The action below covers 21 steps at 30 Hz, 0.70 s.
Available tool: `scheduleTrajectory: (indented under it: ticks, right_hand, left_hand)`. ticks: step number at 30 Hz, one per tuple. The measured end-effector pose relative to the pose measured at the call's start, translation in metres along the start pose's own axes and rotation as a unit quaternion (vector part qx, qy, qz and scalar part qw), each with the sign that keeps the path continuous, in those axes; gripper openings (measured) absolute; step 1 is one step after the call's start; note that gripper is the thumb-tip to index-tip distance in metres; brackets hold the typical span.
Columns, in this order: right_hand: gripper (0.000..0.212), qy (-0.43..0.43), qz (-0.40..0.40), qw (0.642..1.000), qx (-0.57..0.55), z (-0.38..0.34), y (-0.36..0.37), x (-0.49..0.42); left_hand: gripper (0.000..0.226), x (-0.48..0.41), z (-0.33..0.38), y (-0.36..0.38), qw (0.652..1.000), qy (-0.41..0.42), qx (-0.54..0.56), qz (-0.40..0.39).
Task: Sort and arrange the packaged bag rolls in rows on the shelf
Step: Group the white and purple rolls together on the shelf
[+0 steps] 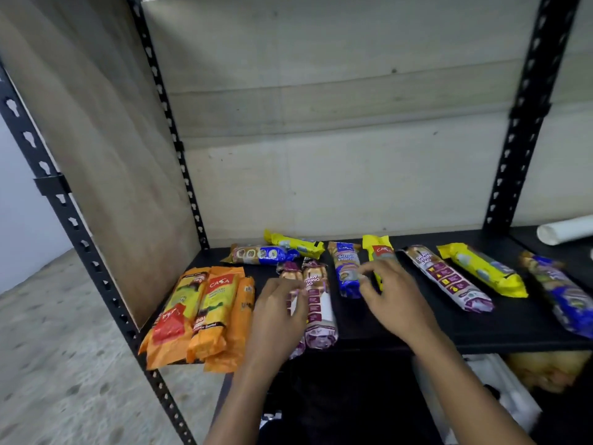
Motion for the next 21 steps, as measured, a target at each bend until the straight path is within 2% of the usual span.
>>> scheduleTrajectory:
  ticks: [3,6,10,17,21]
  right_hand:
    - [0.018,0.046,0.076,0.991,0.103,0.038,-0.049,0.007]
    - [0.031,0.115,0.106,0.971,0.182,0.072,-0.088,0.014]
    - [0.05,0.199,0.042,0.948,0.246,0.101,-0.111,0.015]
    - [0.052,0.274,-0.057,0.934,0.222,0.116,-0.111,0.009]
    - [0.043,0.315,-0.071,0.937,0.135,0.113,-0.113,0.002]
  left_hand:
    - [0.02,0.004,0.014,0.029,0.999,0.015,-0.014,-0.039]
    - [0.022,0.007,0.016,0.043,0.995,0.021,-0.086,-0.049]
    - [0.024,0.009,0.016,0.05,0.989,0.017,-0.137,-0.053]
    - [0.022,0.013,0.016,0.053,0.986,0.026,-0.162,-0.024]
    - [0.022,0.013,0.017,0.053,0.985,0.026,-0.17,-0.018]
Point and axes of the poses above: each hand's wrist, its own x-axis away from the middle knuckle, its own y-axis out of the palm, z = x × y, the point moved 5 cm from there along -x, towards the middle knuckle, and after that the axes turned 14 degrees about -x, right-handed, at the moved point
